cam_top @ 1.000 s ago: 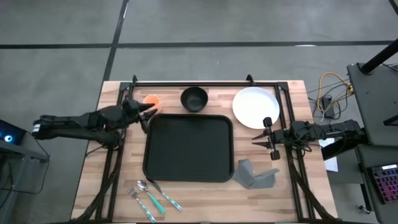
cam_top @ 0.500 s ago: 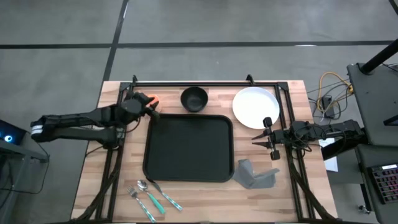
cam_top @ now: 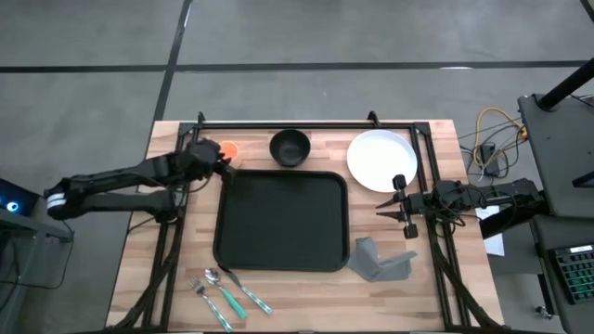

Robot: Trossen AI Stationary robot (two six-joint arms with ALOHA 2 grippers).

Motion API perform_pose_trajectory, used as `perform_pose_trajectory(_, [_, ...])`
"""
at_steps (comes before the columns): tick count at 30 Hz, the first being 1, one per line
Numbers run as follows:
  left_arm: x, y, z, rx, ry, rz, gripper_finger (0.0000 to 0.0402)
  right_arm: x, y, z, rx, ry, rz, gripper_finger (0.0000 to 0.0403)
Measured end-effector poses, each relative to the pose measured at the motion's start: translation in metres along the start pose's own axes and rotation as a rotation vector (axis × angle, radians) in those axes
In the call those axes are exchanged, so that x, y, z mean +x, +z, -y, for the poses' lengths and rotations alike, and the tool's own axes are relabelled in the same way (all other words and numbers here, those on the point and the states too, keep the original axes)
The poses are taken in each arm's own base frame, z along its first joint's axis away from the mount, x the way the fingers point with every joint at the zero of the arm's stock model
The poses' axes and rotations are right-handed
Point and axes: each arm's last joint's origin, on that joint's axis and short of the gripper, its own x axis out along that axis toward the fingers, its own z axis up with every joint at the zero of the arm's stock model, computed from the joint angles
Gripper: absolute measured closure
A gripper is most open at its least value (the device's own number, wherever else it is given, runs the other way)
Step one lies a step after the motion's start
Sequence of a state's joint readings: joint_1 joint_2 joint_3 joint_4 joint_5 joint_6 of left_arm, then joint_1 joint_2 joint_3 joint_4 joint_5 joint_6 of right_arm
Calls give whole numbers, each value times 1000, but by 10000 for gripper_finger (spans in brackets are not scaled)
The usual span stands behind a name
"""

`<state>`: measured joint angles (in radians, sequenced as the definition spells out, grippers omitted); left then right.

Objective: Set up tray
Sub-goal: Put the orange mug on the black serving tray

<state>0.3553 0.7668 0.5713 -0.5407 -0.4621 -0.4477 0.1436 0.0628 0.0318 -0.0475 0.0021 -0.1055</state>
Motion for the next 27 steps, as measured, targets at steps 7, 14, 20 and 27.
perform_pose_trajectory(7, [14, 0, 3, 13, 40, -48, 283, 0, 0, 0, 0, 0, 0, 335])
perform_pose_trajectory(14, [29, 3, 1, 16, 106, -102, 283, 0, 0, 0, 0, 0, 0, 335])
perform_pose_trajectory(20, [43, 0, -1, 26, 137, -169, 283, 0, 0, 0, 0, 0, 0, 335])
perform_pose_trajectory(27, [57, 0, 2, 52, 159, -229, 283, 0, 0, 0, 0, 0, 1, 335])
